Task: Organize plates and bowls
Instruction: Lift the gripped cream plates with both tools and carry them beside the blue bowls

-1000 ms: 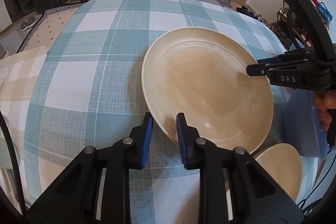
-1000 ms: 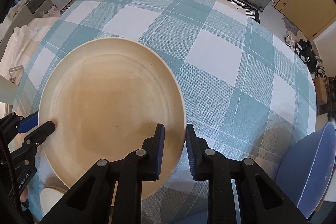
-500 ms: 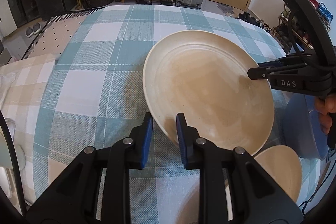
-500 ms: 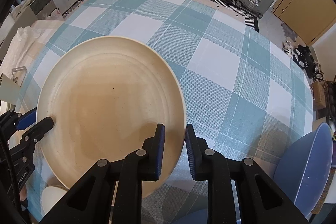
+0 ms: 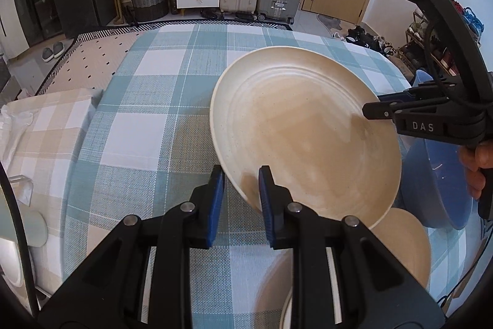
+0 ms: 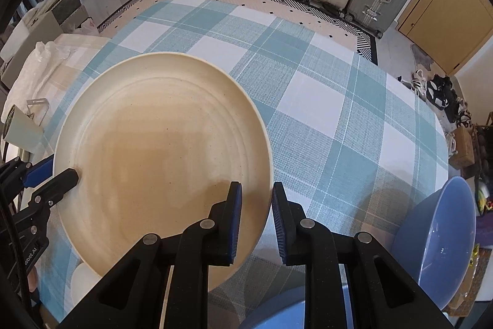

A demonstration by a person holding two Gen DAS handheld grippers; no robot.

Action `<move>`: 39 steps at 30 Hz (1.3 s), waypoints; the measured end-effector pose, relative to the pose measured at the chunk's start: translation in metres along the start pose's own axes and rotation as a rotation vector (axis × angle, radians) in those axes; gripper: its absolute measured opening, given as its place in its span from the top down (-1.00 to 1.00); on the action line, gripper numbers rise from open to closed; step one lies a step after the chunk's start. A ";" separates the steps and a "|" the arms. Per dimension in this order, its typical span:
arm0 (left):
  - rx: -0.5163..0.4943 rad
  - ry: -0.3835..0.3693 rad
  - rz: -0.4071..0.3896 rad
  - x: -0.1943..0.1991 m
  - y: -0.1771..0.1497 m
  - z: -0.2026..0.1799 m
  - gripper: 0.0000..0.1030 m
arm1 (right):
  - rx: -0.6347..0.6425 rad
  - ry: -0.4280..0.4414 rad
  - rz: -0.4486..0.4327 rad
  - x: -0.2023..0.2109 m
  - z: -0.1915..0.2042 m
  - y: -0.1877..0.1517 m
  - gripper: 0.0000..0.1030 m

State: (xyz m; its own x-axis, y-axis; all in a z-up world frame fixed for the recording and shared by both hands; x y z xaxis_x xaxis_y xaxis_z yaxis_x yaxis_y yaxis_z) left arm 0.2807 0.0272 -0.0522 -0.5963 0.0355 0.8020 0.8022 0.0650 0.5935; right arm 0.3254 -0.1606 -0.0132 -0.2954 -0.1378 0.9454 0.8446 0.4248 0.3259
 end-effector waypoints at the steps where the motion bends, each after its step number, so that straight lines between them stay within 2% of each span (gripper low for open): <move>1: 0.000 0.000 -0.005 0.004 0.000 0.000 0.62 | 0.001 0.000 -0.002 0.002 0.001 -0.001 0.61; 13: -0.007 -0.001 -0.047 0.043 -0.005 -0.002 0.62 | -0.003 0.010 -0.049 0.035 0.011 -0.014 0.61; 39: -0.017 0.004 -0.099 0.111 -0.036 -0.005 0.62 | 0.010 0.040 -0.157 0.096 0.040 -0.062 0.61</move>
State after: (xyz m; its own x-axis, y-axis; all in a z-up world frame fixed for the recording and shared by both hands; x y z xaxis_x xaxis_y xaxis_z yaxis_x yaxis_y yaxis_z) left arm 0.1856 0.0235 0.0158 -0.6726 0.0256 0.7395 0.7397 0.0507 0.6710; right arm 0.2271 -0.1647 0.0565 -0.4059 -0.2384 0.8823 0.7845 0.4044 0.4702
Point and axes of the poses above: each gripper's, at about its wrist camera, not at the fingertips, and x roughly against the way its jaws point, z to its left, y to its top, the point moved 6 cm from there along -x, roughly the way its jaws point, and after that the axes turned 4 degrees about y, right-handed, at the moved point
